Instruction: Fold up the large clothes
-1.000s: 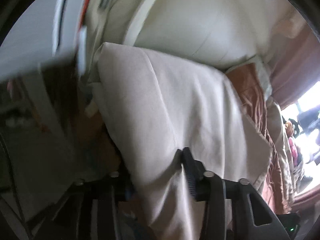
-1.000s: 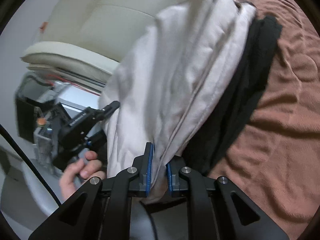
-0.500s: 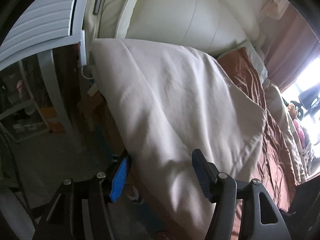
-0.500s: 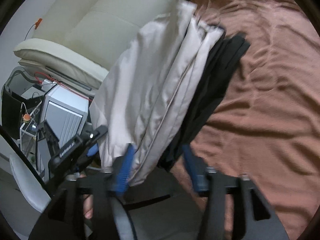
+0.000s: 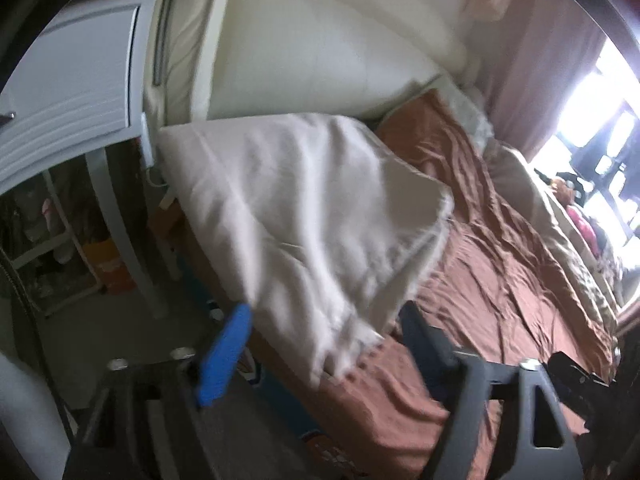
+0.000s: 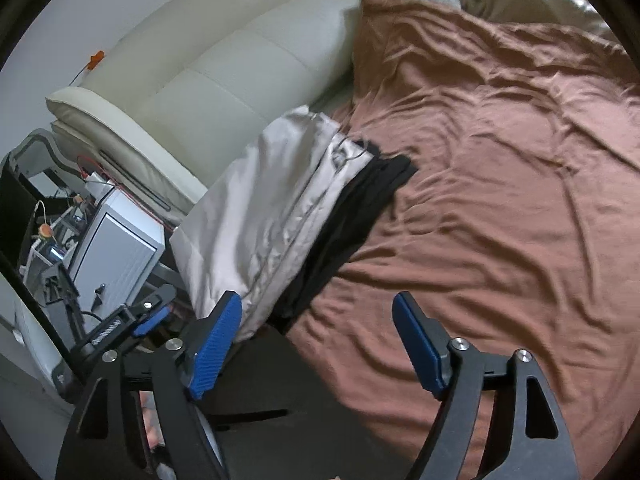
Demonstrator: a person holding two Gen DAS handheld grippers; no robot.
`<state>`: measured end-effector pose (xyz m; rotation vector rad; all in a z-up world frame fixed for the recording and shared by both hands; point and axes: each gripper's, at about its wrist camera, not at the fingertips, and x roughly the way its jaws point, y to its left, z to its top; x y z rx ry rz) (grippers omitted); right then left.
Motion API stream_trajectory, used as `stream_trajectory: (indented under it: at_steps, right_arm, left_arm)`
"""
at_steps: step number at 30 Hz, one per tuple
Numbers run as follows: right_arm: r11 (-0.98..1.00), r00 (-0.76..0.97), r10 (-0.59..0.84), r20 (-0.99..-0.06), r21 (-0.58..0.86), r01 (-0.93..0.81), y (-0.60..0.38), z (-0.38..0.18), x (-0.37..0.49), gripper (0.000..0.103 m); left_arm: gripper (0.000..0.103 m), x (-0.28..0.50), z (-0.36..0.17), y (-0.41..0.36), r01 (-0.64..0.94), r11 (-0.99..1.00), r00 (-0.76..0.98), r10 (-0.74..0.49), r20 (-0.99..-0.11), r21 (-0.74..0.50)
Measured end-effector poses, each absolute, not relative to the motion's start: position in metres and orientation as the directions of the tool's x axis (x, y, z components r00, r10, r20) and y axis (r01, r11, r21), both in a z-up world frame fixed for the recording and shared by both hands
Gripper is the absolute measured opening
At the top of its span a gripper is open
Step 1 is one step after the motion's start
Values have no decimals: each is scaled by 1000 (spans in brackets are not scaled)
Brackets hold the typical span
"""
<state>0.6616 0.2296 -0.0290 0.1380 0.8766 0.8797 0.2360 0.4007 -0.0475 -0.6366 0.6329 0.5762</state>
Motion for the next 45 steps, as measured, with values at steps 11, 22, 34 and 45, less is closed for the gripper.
stream_trajectory:
  at_steps: [11, 22, 34, 45]
  right_arm:
    - [783, 554, 599, -579, 278, -556, 84, 7, 514, 91]
    - [892, 742, 447, -499, 184, -413, -15, 28, 368, 103]
    - [935, 829, 354, -432, 133, -330, -34, 11, 257, 103]
    - [966, 895, 253, -367, 140, -216, -62, -11, 176, 103]
  left_arm:
    - [102, 213, -21, 298, -497, 814, 764, 248, -596, -299]
    - [102, 178, -2, 225, -318, 906, 844, 138, -518, -278]
    - [102, 125, 1, 180, -184, 957, 885, 62, -461, -224]
    - [102, 76, 0, 151, -105, 986, 910, 42, -413, -130]
